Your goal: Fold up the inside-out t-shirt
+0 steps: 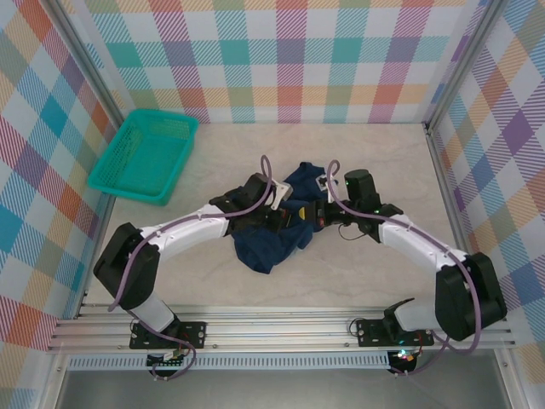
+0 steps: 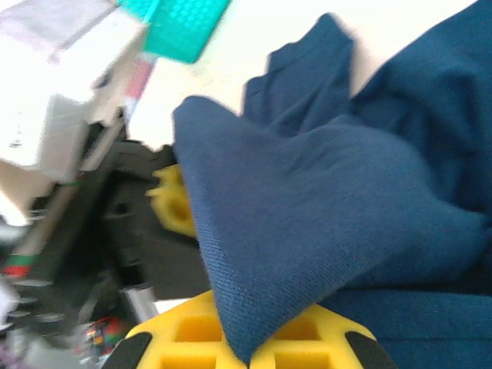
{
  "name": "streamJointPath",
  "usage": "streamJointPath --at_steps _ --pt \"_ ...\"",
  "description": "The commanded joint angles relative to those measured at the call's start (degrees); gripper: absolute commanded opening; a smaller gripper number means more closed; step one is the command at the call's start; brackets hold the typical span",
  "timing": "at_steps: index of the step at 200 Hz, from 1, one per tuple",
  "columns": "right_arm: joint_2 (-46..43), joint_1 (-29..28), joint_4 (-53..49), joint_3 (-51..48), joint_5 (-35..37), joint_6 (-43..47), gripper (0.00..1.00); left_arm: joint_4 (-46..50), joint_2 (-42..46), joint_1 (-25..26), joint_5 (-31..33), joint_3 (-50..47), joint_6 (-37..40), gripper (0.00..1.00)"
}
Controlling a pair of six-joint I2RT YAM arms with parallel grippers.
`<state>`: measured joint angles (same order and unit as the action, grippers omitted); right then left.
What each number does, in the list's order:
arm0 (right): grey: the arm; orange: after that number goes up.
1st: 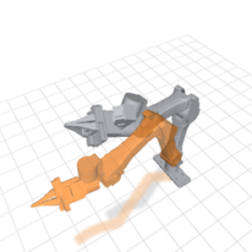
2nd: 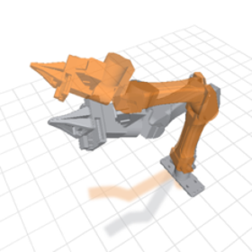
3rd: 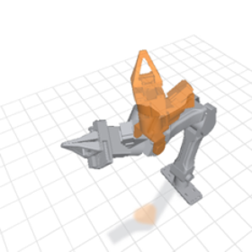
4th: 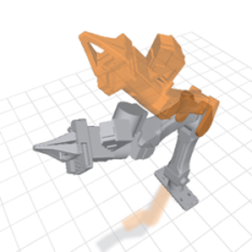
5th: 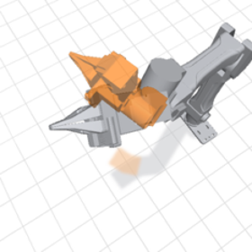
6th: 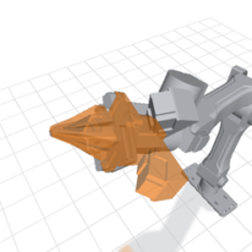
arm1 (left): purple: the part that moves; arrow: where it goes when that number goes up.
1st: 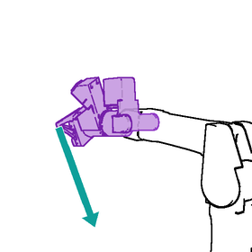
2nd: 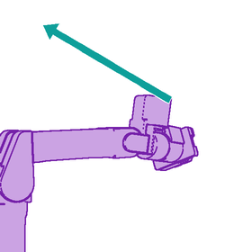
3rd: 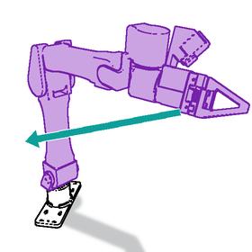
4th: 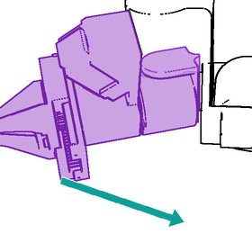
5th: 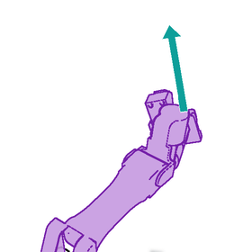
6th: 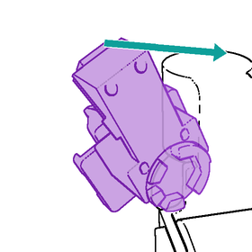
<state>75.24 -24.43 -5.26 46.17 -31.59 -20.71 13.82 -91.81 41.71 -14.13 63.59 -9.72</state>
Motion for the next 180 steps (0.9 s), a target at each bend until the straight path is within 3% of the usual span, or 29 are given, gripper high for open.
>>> streamJointPath --at_steps 1,33,63,96,116,156,180 --pt "-3.1 -1.6 -5.8 0.8 15.9 8.9 0.06 3.0 7.5 -2.2 -13.6 1.6 -5.1 0.0" --pt "-5.8 -6.1 -8.5 1.9 31.1 13.9 0.14 2.6 12.8 -6.4 -24.7 -0.4 -16.5 0.0" --pt "-8.6 -11.3 -11.0 2.0 38.4 17.3 0.27 0.9 14.4 -7.3 -26.3 -0.3 -19.4 0.0" --pt "-17.5 -14.7 -7.8 -3.9 31.6 19.9 0.41 1.5 15.8 -7.5 -24.7 0.0 -19.0 0.0" --pt "-21.4 -15.9 -4.0 -6.6 24.8 19.6 0.43 1.6 15.9 -7.5 -24.4 -0.2 -19.0 0.0" --pt "-16.2 -16.1 4.6 -5.8 15.4 15.7 0.28 1.4 16.4 -7.5 -24.4 -0.9 -19.0 0.0" --pt "-10.8 -16.0 5.5 -3.0 16.9 13.0 0.24 1.3 16.9 -7.5 -24.3 -1.2 -18.9 0.0"
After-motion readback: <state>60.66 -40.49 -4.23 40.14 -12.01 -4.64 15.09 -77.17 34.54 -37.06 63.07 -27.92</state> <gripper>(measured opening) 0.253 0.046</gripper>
